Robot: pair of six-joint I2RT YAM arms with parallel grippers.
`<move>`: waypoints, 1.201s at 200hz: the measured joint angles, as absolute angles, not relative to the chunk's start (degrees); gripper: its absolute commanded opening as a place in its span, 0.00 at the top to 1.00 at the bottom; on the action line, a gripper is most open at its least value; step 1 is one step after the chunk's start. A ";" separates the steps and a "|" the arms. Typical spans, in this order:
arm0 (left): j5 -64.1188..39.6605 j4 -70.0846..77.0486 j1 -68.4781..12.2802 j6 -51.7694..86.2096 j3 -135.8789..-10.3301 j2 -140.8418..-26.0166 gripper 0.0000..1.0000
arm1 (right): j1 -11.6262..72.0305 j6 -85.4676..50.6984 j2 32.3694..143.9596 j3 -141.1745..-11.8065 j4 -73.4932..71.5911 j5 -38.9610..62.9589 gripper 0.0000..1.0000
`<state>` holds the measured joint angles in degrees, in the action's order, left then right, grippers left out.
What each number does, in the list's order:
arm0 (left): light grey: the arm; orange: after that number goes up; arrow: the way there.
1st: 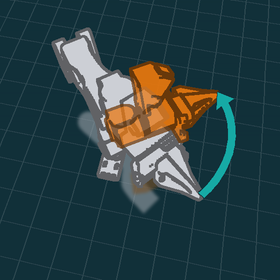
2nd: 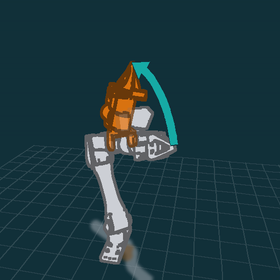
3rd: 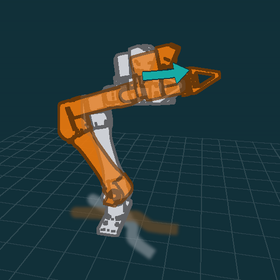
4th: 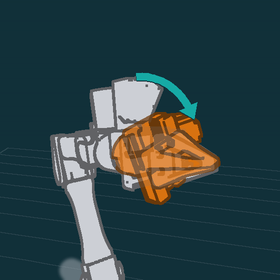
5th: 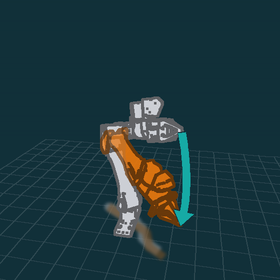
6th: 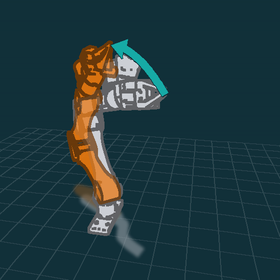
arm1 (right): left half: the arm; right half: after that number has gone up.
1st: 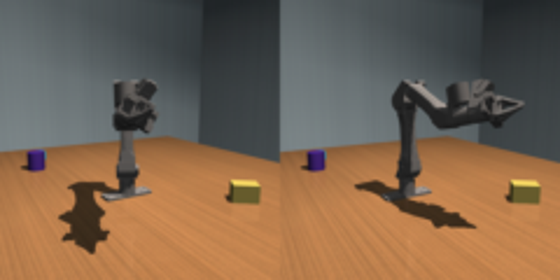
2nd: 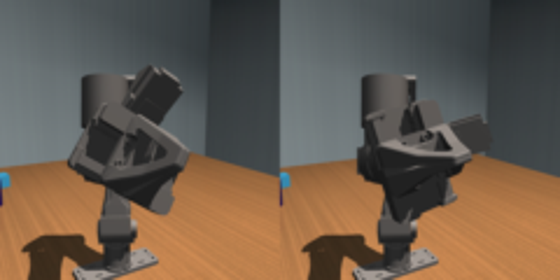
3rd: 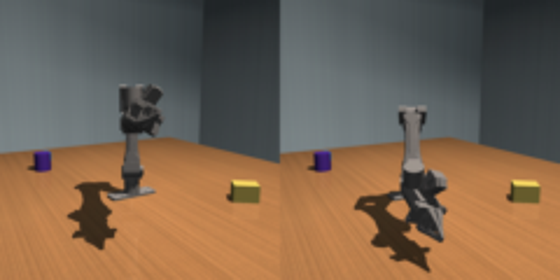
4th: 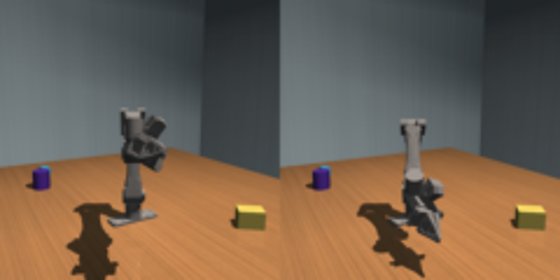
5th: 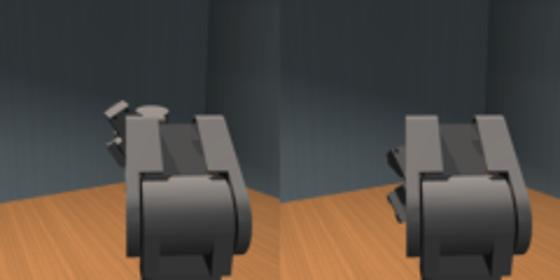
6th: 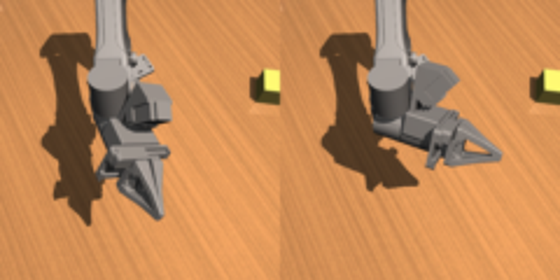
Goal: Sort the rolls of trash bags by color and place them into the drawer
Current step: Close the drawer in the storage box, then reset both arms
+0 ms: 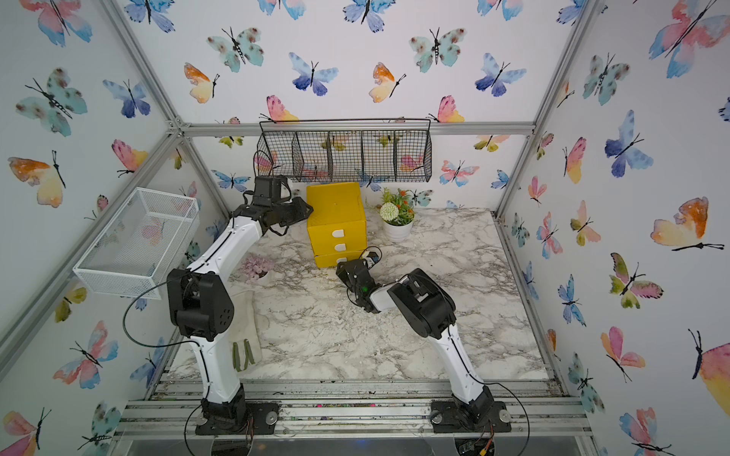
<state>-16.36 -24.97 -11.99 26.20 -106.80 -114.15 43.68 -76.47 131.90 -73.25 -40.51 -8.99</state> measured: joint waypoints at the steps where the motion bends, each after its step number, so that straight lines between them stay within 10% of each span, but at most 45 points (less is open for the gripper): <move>1: -16.36 -24.99 -11.99 26.20 -106.80 -114.15 0.71 | 43.68 -76.47 131.92 -73.28 -40.42 -8.99 0.64; 126: -18.33 -32.01 -12.86 23.75 -106.74 -109.23 0.46 | 42.50 -70.72 125.54 -63.09 -45.28 -0.10 0.49; 240: -10.96 -5.93 -12.88 19.84 -70.04 -67.16 0.35 | 42.46 -38.94 81.60 -45.10 -25.04 -5.06 0.38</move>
